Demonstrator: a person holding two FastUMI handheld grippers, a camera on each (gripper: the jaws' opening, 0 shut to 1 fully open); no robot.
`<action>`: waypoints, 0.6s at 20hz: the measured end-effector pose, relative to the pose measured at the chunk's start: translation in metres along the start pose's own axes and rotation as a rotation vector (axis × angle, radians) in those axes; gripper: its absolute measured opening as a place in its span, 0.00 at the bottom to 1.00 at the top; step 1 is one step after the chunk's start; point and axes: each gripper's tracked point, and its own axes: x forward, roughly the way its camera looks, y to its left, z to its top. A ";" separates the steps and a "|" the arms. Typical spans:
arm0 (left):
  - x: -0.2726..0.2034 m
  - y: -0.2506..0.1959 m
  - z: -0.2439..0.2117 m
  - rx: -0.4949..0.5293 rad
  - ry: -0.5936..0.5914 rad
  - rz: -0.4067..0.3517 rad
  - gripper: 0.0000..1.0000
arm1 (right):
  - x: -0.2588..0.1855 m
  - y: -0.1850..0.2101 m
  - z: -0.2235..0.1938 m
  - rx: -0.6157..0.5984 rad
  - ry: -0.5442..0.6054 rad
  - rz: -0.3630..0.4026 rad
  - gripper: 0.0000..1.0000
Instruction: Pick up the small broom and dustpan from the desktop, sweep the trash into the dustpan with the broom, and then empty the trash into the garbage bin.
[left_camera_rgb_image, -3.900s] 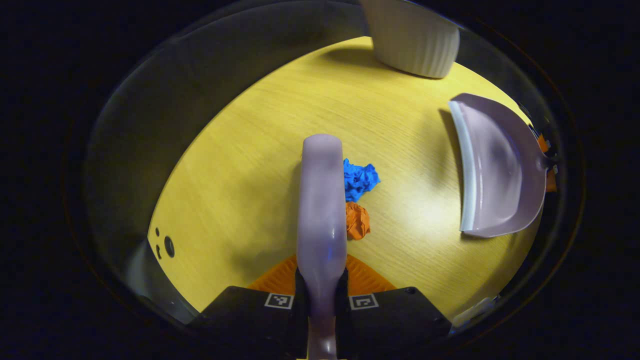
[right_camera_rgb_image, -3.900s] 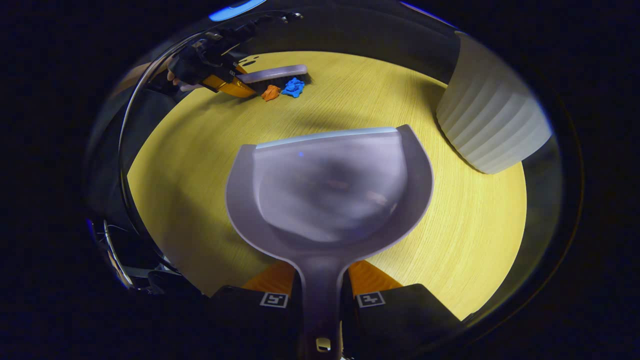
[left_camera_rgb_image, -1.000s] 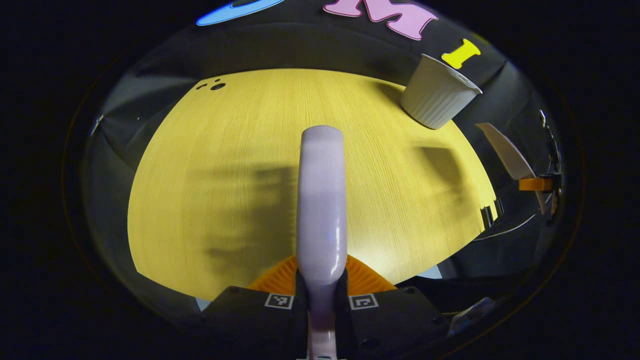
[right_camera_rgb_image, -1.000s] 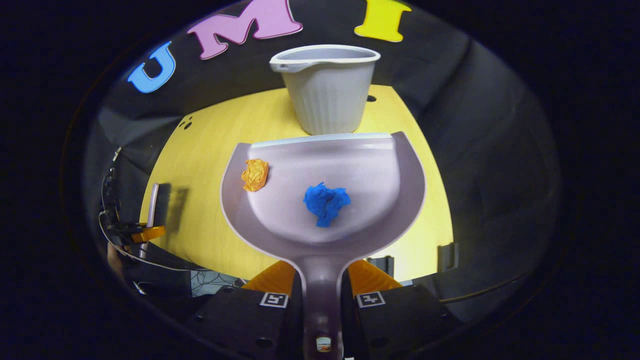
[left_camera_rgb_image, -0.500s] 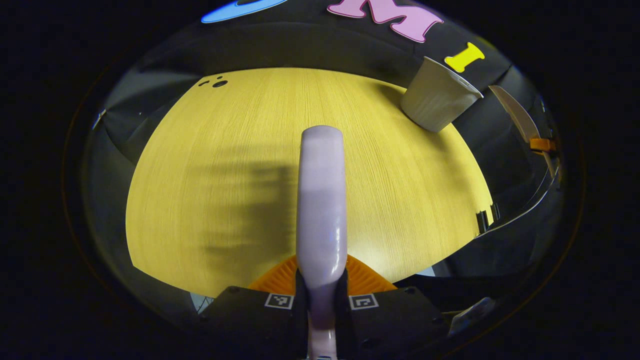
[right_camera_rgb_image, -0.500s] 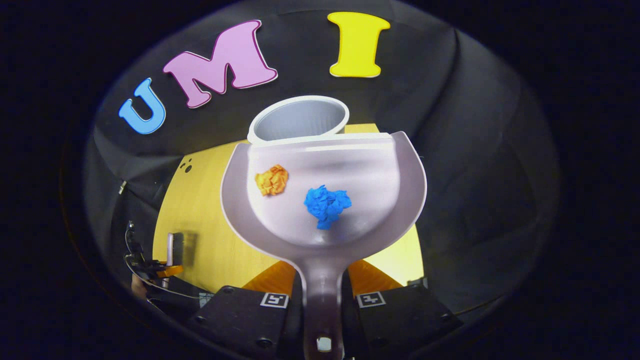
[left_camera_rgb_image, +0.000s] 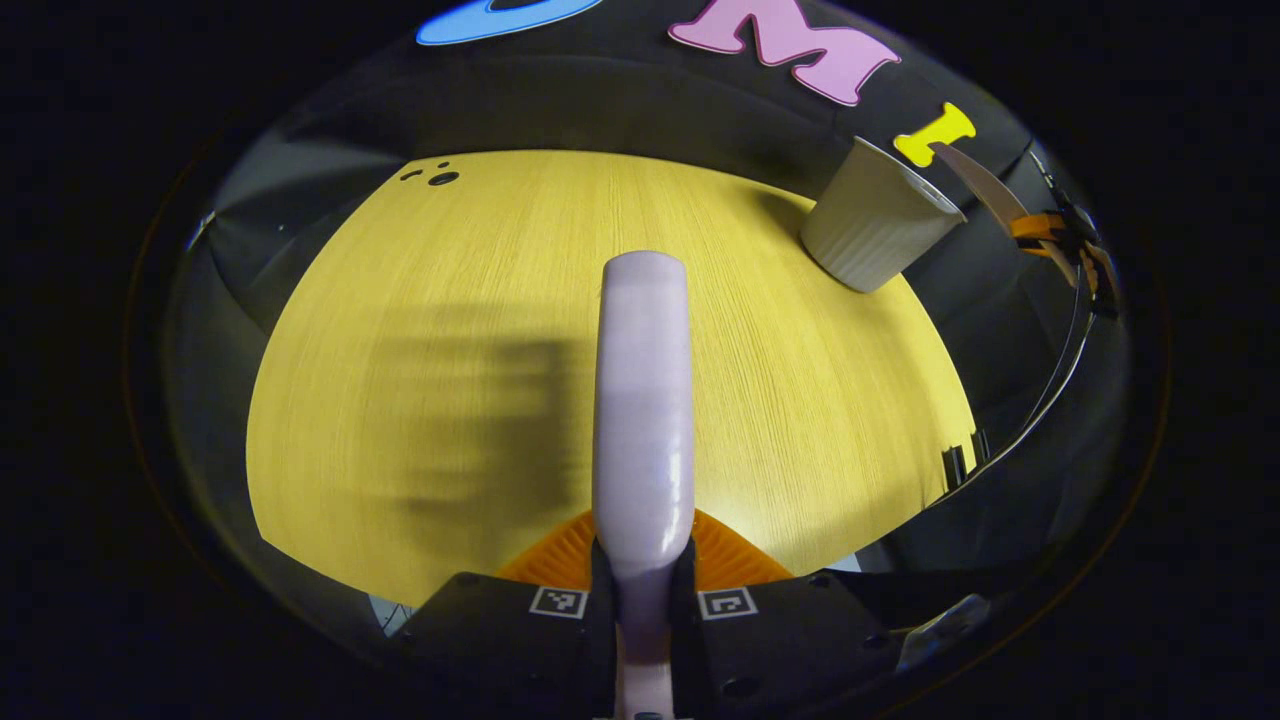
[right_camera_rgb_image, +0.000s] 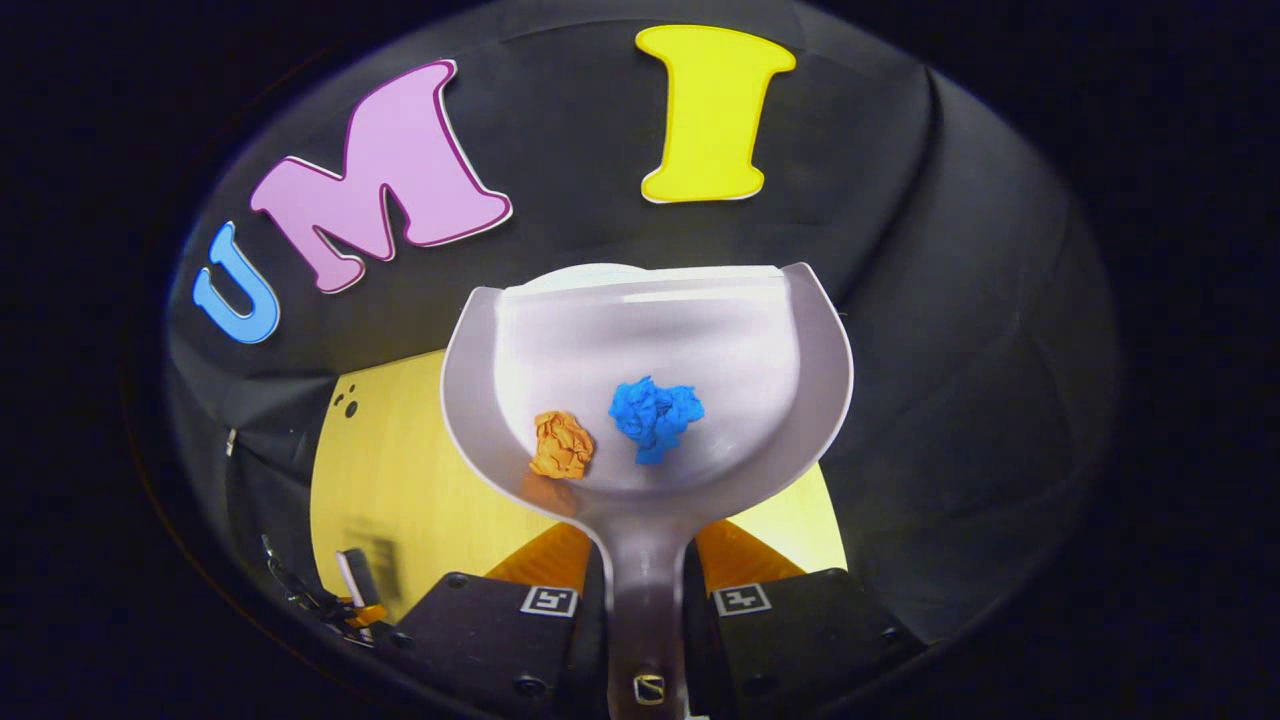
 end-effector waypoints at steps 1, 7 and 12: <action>-0.001 0.004 0.000 -0.008 -0.002 0.002 0.26 | 0.007 0.001 0.003 -0.023 -0.005 -0.024 0.34; -0.010 0.026 0.005 -0.040 -0.022 0.022 0.26 | 0.030 0.001 0.015 -0.220 -0.057 -0.169 0.34; -0.013 0.030 0.008 -0.026 -0.024 0.026 0.26 | 0.046 -0.014 0.021 -0.387 -0.089 -0.353 0.30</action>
